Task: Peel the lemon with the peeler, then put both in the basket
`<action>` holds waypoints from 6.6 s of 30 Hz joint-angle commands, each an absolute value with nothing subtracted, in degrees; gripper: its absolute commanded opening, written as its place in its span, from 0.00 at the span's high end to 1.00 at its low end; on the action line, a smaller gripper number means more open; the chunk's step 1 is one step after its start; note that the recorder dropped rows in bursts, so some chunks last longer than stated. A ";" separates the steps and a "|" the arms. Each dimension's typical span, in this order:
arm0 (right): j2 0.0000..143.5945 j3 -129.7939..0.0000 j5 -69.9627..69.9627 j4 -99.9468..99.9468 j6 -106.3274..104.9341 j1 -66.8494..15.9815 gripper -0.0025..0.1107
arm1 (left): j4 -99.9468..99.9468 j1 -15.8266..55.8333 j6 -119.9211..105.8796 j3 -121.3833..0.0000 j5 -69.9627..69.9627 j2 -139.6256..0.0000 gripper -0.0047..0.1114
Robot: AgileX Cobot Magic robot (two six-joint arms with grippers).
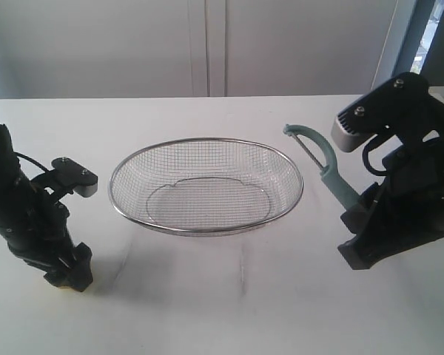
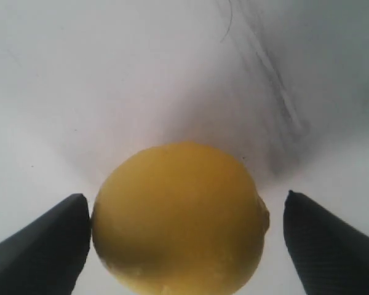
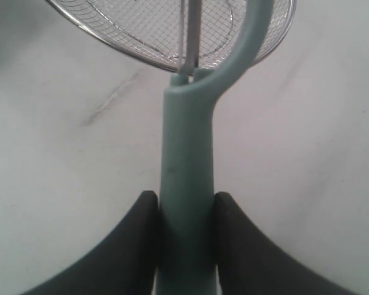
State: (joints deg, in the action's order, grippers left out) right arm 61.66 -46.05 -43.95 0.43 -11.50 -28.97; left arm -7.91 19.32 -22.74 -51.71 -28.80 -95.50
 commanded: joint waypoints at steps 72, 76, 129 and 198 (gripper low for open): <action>61.20 -45.90 -40.73 0.35 -10.31 -28.66 0.98 | -30.38 19.66 -40.20 -64.00 -58.39 -65.70 0.96; 61.20 -45.90 -39.55 0.46 -10.31 -28.66 0.98 | -32.18 19.66 -43.66 -61.57 -57.69 -60.86 0.96; 85.76 -52.46 -15.50 41.09 -36.71 -46.37 0.98 | -45.12 31.14 -59.76 -37.75 -16.12 -54.59 0.96; 81.34 -52.46 -16.95 31.41 -24.01 -50.21 0.98 | -41.00 31.14 -56.38 -36.03 -10.04 -54.73 0.96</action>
State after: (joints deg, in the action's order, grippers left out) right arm 82.70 -52.71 -17.26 31.44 -24.39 -50.01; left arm -40.09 30.69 -57.09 -36.30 -10.25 -54.95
